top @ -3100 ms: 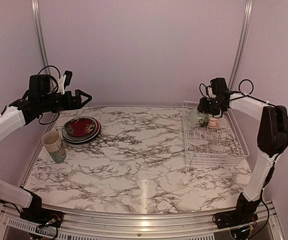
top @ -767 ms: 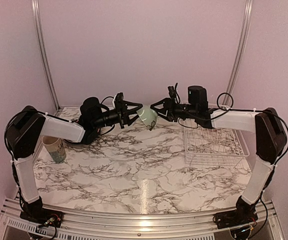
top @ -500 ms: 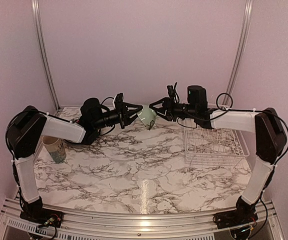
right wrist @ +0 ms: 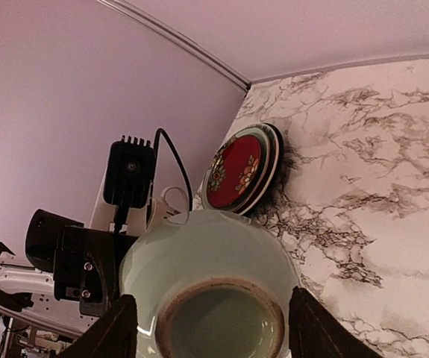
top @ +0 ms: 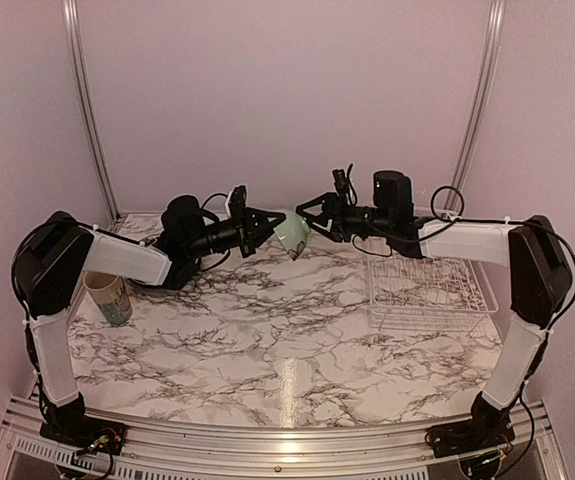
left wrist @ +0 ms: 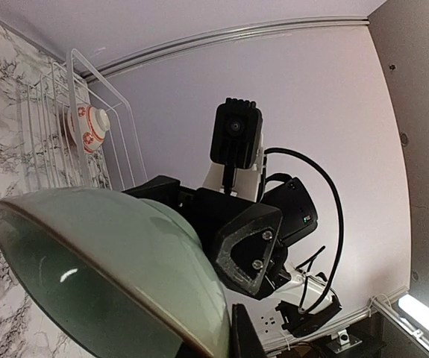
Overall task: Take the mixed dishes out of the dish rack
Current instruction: Pass from the right arm to the left, then place the bowl at the center of the board.
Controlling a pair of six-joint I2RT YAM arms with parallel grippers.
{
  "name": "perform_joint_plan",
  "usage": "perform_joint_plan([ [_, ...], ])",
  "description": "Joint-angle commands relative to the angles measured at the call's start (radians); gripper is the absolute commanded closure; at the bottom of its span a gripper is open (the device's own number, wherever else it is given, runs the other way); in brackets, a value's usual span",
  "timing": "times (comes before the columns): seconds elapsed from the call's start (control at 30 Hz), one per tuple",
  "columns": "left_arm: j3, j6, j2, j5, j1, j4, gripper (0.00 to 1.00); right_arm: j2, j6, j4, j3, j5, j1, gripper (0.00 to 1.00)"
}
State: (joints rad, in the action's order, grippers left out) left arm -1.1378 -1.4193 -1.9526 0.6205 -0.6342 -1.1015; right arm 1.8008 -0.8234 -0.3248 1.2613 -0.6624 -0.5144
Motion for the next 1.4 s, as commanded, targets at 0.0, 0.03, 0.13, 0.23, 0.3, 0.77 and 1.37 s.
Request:
perform_joint_plan([
  [0.0, 0.008, 0.112, 0.046, 0.007, -0.003, 0.135, 1.0, -0.048, 0.104, 0.032, 0.008, 0.084, -0.014, 0.24],
  [0.03, 0.01, 0.144, 0.06, 0.002, -0.002, 0.177, 1.0, -0.058, 0.139, 0.073, 0.011, 0.107, -0.011, 0.19],
  [0.13, 0.006, 0.274, 0.103, -0.028, -0.001, 0.35, 1.0, -0.082, 0.212, 0.176, 0.023, 0.171, -0.008, 0.11],
  [0.23, -0.032, 0.418, 0.137, -0.074, 0.001, 0.572, 1.0, -0.109, 0.257, 0.232, 0.013, 0.222, 0.004, 0.09],
  [0.3, -0.105, 0.548, 0.145, -0.129, -0.001, 0.778, 1.0, -0.133, 0.28, 0.262, 0.0, 0.256, 0.013, 0.09],
  [0.77, -0.597, 1.063, -0.052, -0.725, -0.002, 1.727, 1.0, -0.248, 0.351, 0.35, -0.091, 0.336, 0.092, 0.09],
  [1.37, -0.976, 1.198, -0.347, -0.853, -0.004, 1.958, 1.0, -0.3, 0.379, 0.369, -0.107, 0.376, 0.105, 0.08],
])
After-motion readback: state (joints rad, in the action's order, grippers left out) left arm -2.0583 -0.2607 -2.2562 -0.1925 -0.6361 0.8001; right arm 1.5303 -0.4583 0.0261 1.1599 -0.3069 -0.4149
